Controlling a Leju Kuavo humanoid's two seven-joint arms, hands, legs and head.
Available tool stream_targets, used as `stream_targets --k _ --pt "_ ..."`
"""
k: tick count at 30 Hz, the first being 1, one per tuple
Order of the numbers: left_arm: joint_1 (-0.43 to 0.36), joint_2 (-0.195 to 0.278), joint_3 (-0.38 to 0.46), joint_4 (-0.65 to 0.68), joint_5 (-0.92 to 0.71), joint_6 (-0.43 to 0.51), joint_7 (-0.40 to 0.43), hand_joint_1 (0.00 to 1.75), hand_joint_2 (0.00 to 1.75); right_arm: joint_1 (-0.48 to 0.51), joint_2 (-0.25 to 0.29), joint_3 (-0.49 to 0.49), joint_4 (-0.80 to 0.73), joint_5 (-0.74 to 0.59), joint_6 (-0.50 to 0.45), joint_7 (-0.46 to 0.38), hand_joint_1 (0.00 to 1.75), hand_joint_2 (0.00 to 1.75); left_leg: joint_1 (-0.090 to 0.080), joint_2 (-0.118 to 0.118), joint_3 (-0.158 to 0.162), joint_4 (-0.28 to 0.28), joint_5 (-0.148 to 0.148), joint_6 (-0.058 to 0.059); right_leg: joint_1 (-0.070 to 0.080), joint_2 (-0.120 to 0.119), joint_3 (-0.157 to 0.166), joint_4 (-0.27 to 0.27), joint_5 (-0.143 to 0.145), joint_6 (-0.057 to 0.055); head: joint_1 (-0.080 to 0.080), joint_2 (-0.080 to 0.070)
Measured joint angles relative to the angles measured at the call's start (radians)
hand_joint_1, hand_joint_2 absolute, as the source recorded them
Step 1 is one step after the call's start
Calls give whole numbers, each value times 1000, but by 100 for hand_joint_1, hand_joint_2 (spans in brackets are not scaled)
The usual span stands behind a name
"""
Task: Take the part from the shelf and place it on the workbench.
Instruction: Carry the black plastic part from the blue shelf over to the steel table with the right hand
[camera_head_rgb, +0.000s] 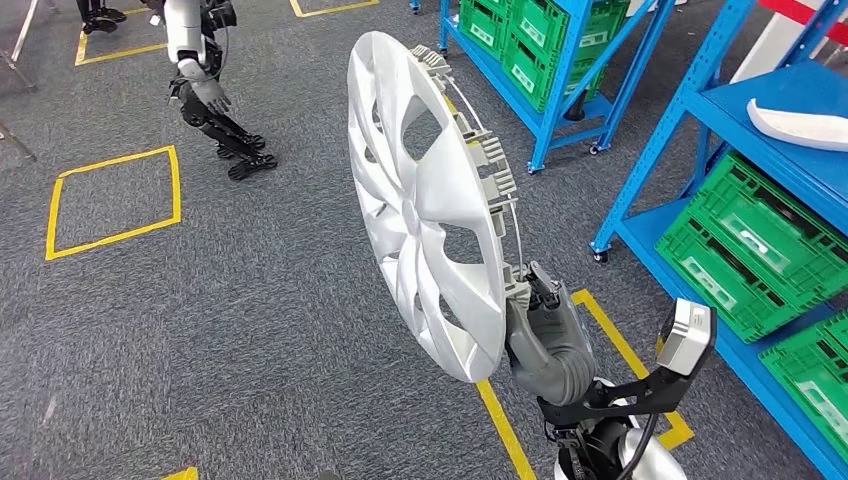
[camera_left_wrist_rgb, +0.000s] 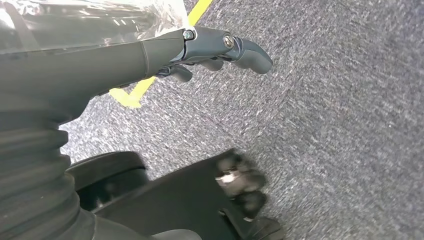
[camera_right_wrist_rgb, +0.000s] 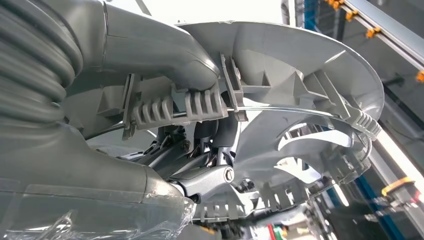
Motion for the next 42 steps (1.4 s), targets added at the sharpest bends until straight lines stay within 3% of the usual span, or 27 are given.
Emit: stream_targets --k 2,4,5,7,8,10,11,12,13,15,17,19,21,23,24,26,27,28,30,32,34,35,37,39,41,42 --pt "-1 0 0 0 0 0 0 0 175 -1 0 0 0 0 0 0 175 175 -11 13 8 -26 -3 15 4 -19 4 -3 -3 11 2 0" --pt "2 1 0 0 1 1 0 0 175 -3 0 0 0 0 0 1 175 175 -10 -7 8 -32 -3 27 3 -30 10 -7 -8 23 4 0" --pt "4 1 0 0 1 1 0 0 175 -4 0 0 0 0 0 1 175 175 -7 -17 9 -35 -2 33 1 -14 10 -1 -17 26 5 0" --pt "2 0 0 0 2 1 1 0 175 -7 0 0 1 0 0 2 175 175 -2 -36 13 -41 1 45 -2 44 -23 69 -62 28 11 0" --pt "0 0 0 0 2 1 2 0 175 -7 0 0 1 0 0 2 175 175 -3 -47 13 -41 1 50 -1 70 -56 133 -91 26 14 0" --pt "-2 -1 0 0 2 1 3 0 175 -7 0 1 3 0 0 3 175 175 -6 -72 14 -40 0 54 1 88 -123 250 -123 24 18 0" --pt "-2 -1 0 0 3 1 4 0 175 -7 0 2 5 0 0 3 175 175 -7 -87 14 -39 -1 55 2 90 -139 269 -112 23 18 0" --pt "-2 -1 0 0 3 1 5 0 175 -7 0 3 6 0 0 3 175 175 -8 -102 15 -38 -1 55 2 92 -137 249 -83 22 18 0" --pt "-2 -1 0 0 3 1 5 0 175 -7 0 3 6 0 0 3 175 175 -8 -118 16 -35 -3 53 1 100 -121 197 -40 19 18 0" --pt "-3 -1 0 0 3 1 6 0 175 -8 -1 3 7 0 0 4 175 175 -6 -147 12 -26 -7 47 -3 144 -77 80 20 15 18 0" --pt "-4 -1 0 0 3 0 6 0 175 -9 -1 4 8 0 0 4 175 175 -2 -171 1 -20 -6 36 -3 172 -56 26 28 14 17 0" --pt "-2 0 0 0 3 0 6 0 175 -10 -1 5 8 0 0 4 175 175 2 -192 -5 -22 -1 24 -3 154 -51 15 27 10 17 0" --pt "2 1 0 0 3 0 6 0 175 -11 -1 6 8 0 0 4 175 175 -3 -163 -13 -4 -15 12 -7 128 -38 3 29 2 9 0" --pt "1 1 0 0 3 1 6 0 175 -12 0 5 9 0 0 5 175 175 -4 -96 -53 83 -59 -2 -10 99 -25 -5 27 -5 -2 0" --pt "0 1 0 0 3 1 6 0 175 -12 0 5 9 0 0 5 175 175 0 -74 -83 144 -83 -8 -10 84 -21 -5 25 -7 -6 0" --pt "0 1 0 0 3 0 6 0 175 -11 0 6 9 0 -1 5 175 175 8 -61 -123 220 -98 -16 -9 57 -17 -5 21 -7 -7 0" --pt "1 1 -1 0 3 0 6 0 175 -11 0 6 9 0 -1 5 175 175 10 -58 -118 208 -80 -17 -10 44 -14 -4 18 -5 -7 0" --pt "2 1 -1 0 4 -1 6 0 175 -11 0 6 9 0 -1 5 175 175 12 -53 -95 161 -49 -17 -10 33 -10 -4 15 -3 -7 0" --pt "2 2 -1 0 4 -1 6 0 175 -12 0 6 9 0 -1 5 175 175 5 -10 -31 35 3 -10 -7 11 0 -5 6 6 -9 0" --pt "-1 2 -1 0 5 -2 6 0 175 -12 0 6 9 0 0 5 175 175 -7 27 -1 -25 10 7 -1 -8 5 -6 1 17 -9 0" --pt "0 2 0 0 6 -2 6 0 175 -12 0 6 9 -1 0 5 175 175 -11 15 -1 -30 7 23 2 -29 11 -12 -1 28 -7 0" --pt "2 2 0 0 6 -2 6 0 175 -13 0 6 9 -1 -1 6 175 175 -10 3 0 -34 9 29 1 -27 15 -12 -7 33 -4 0" --pt "3 2 0 0 7 -1 6 0 175 -14 0 6 9 -2 -1 5 175 175 -5 -19 4 -42 11 43 -2 19 -2 34 -43 36 2 0" --pt "1 1 0 0 7 -1 6 0 175 -12 0 5 9 -6 -2 5 175 175 -4 -43 5 -43 10 52 -2 76 -63 155 -100 32 9 0" --pt "1 0 0 0 8 -1 6 0 175 -10 0 6 9 -9 -4 5 175 175 -7 -72 7 -41 9 55 0 90 -126 260 -124 30 13 0" --pt "1 0 0 0 8 -1 6 0 175 -10 0 6 9 -10 -5 5 175 175 -8 -88 8 -40 8 56 1 92 -138 267 -107 29 13 0"
